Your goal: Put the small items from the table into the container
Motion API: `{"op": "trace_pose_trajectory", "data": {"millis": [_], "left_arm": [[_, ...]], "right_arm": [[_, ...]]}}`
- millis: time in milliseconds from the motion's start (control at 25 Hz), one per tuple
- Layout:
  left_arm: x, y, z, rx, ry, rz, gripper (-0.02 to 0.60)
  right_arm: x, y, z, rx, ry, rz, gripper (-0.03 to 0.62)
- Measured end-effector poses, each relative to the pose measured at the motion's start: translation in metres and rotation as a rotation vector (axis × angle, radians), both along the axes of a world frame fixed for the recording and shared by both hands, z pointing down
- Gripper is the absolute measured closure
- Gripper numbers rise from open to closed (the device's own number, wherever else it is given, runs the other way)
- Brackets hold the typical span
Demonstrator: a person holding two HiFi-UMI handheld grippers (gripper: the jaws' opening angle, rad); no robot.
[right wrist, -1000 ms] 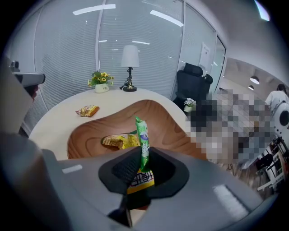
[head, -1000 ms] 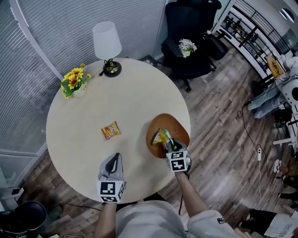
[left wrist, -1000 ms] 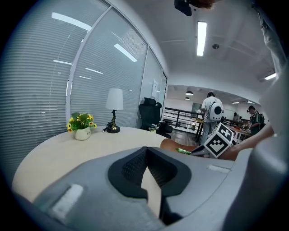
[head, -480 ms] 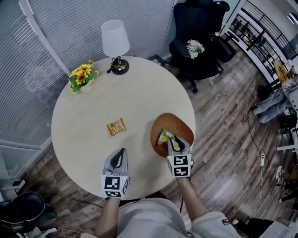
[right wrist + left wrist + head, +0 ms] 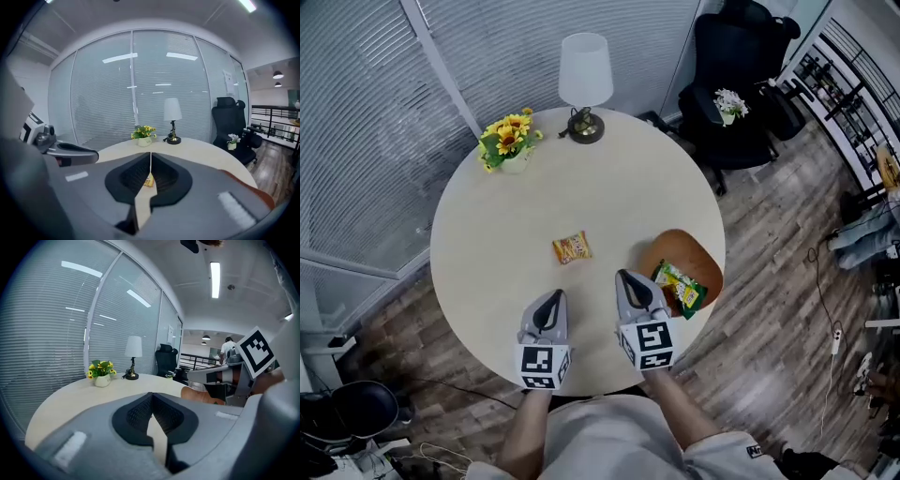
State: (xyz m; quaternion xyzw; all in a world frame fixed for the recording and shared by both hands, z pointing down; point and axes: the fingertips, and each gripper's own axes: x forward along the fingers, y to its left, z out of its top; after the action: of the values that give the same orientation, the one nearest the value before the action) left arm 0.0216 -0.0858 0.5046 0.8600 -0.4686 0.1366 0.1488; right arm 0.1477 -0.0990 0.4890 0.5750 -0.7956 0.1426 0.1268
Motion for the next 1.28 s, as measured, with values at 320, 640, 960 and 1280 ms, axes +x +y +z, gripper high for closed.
{"op": "trace_pose_trajectory", "data": {"millis": [320,640,960,1280], "left_arm": [[-0.045,-0.009,0.011,-0.026,0.014,-0.042,0.586],[-0.077,-0.025,0.021,-0.04,0.043,-0.052,0.583],[-0.11,-0.04,0.029,-0.061,0.046,-0.036,0.583],[-0.144,-0.053,0.045,-0.093,0.032,-0.031,0.583]], "right_arm": [[-0.062,-0.004,0.018,-0.052,0.011,-0.085,0.589],[-0.093,-0.027,0.045,-0.084,0.049,-0.09,0.585],[-0.11,-0.073,0.113,-0.202,0.122,-0.041,0.366],[-0.104,-0.11,0.181,-0.35,0.2,0.02,0.335]]}}
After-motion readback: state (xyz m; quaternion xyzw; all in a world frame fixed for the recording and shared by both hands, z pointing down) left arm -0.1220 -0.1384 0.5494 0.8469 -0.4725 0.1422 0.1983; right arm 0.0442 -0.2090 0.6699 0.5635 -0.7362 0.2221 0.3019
